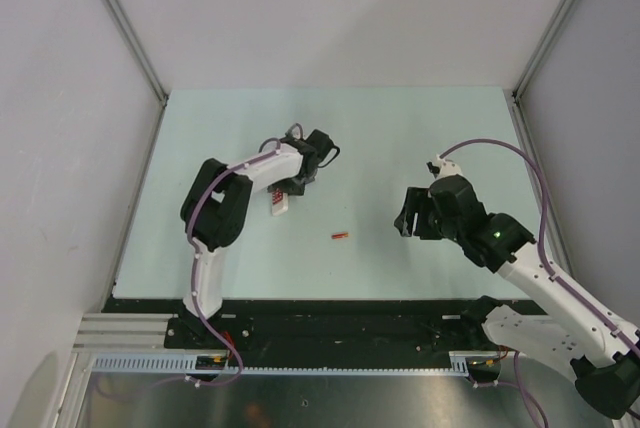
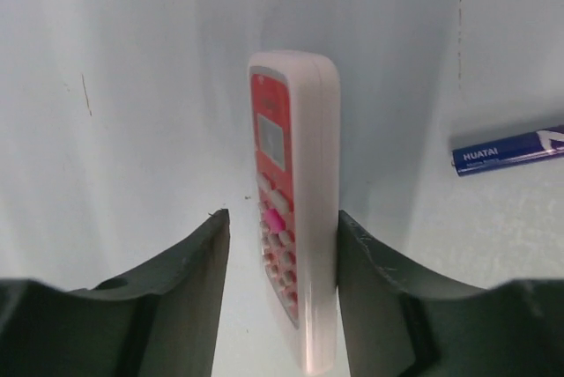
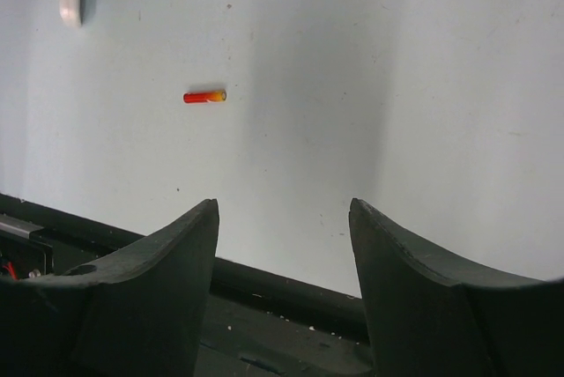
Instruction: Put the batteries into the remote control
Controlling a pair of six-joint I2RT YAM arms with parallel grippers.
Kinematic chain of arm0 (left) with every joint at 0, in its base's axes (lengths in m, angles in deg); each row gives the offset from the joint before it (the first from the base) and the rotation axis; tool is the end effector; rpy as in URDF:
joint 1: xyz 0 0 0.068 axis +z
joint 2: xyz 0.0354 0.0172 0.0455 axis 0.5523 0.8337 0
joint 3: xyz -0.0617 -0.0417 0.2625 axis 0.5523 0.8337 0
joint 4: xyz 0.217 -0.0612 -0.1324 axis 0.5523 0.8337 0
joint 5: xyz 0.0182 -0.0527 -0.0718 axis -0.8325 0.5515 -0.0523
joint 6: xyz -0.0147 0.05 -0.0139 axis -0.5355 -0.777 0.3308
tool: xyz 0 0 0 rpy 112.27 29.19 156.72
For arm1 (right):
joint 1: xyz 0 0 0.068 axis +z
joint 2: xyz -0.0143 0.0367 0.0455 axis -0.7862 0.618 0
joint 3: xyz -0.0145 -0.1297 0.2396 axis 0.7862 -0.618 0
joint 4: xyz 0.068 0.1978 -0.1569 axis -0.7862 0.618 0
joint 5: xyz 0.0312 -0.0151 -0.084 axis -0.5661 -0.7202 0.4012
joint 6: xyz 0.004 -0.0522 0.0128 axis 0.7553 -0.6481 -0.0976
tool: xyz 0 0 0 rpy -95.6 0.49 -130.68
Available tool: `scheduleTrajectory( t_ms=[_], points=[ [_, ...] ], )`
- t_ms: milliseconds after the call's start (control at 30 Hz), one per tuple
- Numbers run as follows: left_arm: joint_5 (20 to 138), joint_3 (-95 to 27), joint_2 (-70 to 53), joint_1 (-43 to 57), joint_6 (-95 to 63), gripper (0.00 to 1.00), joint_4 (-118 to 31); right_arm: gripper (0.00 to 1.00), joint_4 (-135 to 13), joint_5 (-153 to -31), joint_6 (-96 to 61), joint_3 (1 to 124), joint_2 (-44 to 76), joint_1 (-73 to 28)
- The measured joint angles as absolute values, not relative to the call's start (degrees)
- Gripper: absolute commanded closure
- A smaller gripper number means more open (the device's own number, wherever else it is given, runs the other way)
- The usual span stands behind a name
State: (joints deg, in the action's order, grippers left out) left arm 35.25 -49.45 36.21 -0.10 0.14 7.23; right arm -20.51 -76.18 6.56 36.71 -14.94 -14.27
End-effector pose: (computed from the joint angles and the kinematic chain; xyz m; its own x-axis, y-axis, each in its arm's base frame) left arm 0.3508 -0.2085 0.1606 -0.9025 0.1394 -0.4075 -0.0556 0.9006 0.4311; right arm 0.1444 0.1051 0.3016 -0.7198 0.0871 -0.6887 -0.1813 0.9341 0.3075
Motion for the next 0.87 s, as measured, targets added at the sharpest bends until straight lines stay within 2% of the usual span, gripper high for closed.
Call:
scheduleTrajectory(
  t_ms=[33, 67, 133, 233, 267, 467, 567, 667, 867],
  points=[
    [35.3, -49.4, 35.7, -0.1, 0.0, 0.44, 7.2, 0.34, -20.3, -76.1, 6.5, 36.7, -15.0, -14.4],
    [35.4, -49.4, 35.1, -0.1, -0.1, 0.32, 7.2, 0.34, -20.1, -76.1, 6.5, 36.7, -15.1, -14.4],
    [35.5, -48.9, 32.6, -0.3, -0.4, 0.28, 7.0, 0.34, -19.9, -76.1, 6.5, 36.7, -15.5, -14.5],
    [35.6, -45.8, 24.4, -0.5, -0.4, 0.15, 6.4, 0.34, -19.6, -76.0, 6.5, 36.7, -16.0, -14.6],
    [36.2, -43.7, 19.5, -0.6, -0.3, 0.02, 6.0, 0.34, -19.5, -75.8, 6.5, 36.7, -16.1, -14.6],
    [42.0, -25.9, -15.6, -0.4, -0.9, 0.00, -3.7, 0.33, -19.3, -74.3, 6.3, 36.7, -16.9, -14.6],
    [45.6, -19.2, -29.0, 0.7, 0.0, 0.00, -6.2, 0.34, -19.4, -73.8, 5.9, 36.7, -17.1, -14.7],
    [48.3, -14.1, -35.8, 1.6, 1.6, 0.00, -8.0, 0.34, -19.9, -73.8, 5.8, 36.6, -16.9, -14.7],
    [52.8, -5.5, -38.4, 1.9, 5.1, 0.00, -7.9, 0.34, -21.3, -73.8, 5.6, 36.0, -14.9, -14.5]
  ],
)
